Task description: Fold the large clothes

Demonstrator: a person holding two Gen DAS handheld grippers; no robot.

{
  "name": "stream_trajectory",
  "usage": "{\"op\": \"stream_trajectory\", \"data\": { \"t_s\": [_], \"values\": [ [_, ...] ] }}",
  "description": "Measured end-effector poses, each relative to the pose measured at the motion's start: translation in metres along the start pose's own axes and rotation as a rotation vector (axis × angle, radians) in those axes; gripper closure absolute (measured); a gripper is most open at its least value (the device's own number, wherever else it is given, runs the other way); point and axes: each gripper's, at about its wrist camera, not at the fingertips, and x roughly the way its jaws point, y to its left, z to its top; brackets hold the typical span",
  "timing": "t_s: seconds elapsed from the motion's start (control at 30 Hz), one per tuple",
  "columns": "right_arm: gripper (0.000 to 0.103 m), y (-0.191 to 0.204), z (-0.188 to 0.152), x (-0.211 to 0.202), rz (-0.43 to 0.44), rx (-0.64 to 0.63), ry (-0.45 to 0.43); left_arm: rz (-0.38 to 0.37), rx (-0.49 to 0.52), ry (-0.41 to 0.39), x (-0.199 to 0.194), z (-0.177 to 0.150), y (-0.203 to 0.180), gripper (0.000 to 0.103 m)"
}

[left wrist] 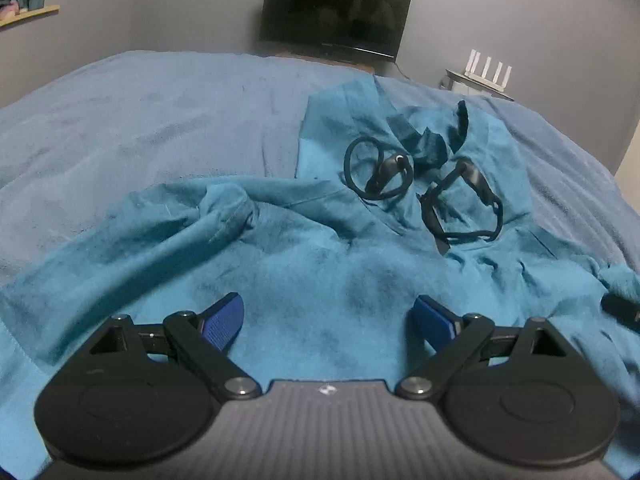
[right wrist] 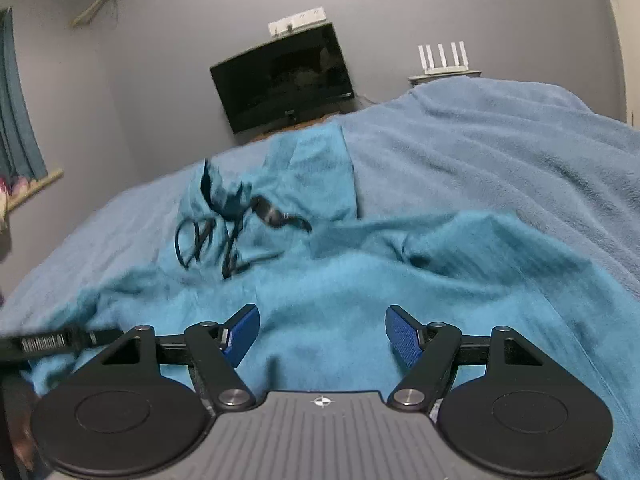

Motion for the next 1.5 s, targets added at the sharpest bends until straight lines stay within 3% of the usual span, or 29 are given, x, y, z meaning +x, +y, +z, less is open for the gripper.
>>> {"op": "stream_trajectory", "data": {
  "t_s": [0.23, 0.43, 0.67, 0.97, 1.03, 1.07, 1.1, 1.13, 1.37, 1.5],
  "values": [
    [0.030, 0.000, 0.043, 0.029, 0.003, 0.031, -0.032, 0.036, 0.089, -0.054, -0.001, 0.016, 0.002, 0.011],
    [0.031, 0.001, 0.101, 0.098, -0.060, -0.048, -0.021, 0.091, 0.187, -0.105, -0.006, 0.031, 0.008, 0.011],
    [0.028, -0.027, 0.137, 0.181, -0.108, 0.130, 0.019, 0.081, 0.115, -0.090, 0.006, 0.039, 0.031, 0.011],
    [0.020, -0.035, 0.157, 0.245, 0.045, 0.278, 0.063, 0.102, 0.125, -0.083, 0.015, 0.039, 0.036, 0.011],
    [0.039, -0.031, 0.160, 0.253, 0.078, 0.268, 0.078, 0.112, 0.111, -0.077, 0.019, 0.040, 0.040, 0.011],
    [0.058, -0.029, 0.161, 0.253, 0.097, 0.255, 0.080, 0.116, 0.100, -0.072, 0.020, 0.040, 0.042, 0.011],
    [0.086, -0.025, 0.161, 0.252, 0.100, 0.232, 0.074, 0.123, 0.090, -0.067, 0.022, 0.040, 0.045, 0.011],
    [0.097, -0.022, 0.161, 0.250, 0.100, 0.212, 0.071, 0.129, 0.084, -0.063, 0.023, 0.040, 0.046, 0.011],
    [0.101, -0.003, 0.158, 0.181, 0.248, 0.083, -0.063, 0.111, -0.020, -0.004, 0.032, 0.040, 0.065, 0.011],
    [0.101, 0.012, 0.150, 0.119, 0.311, -0.017, -0.132, 0.108, -0.018, -0.005, 0.029, 0.040, 0.065, 0.011]
  ]
}}
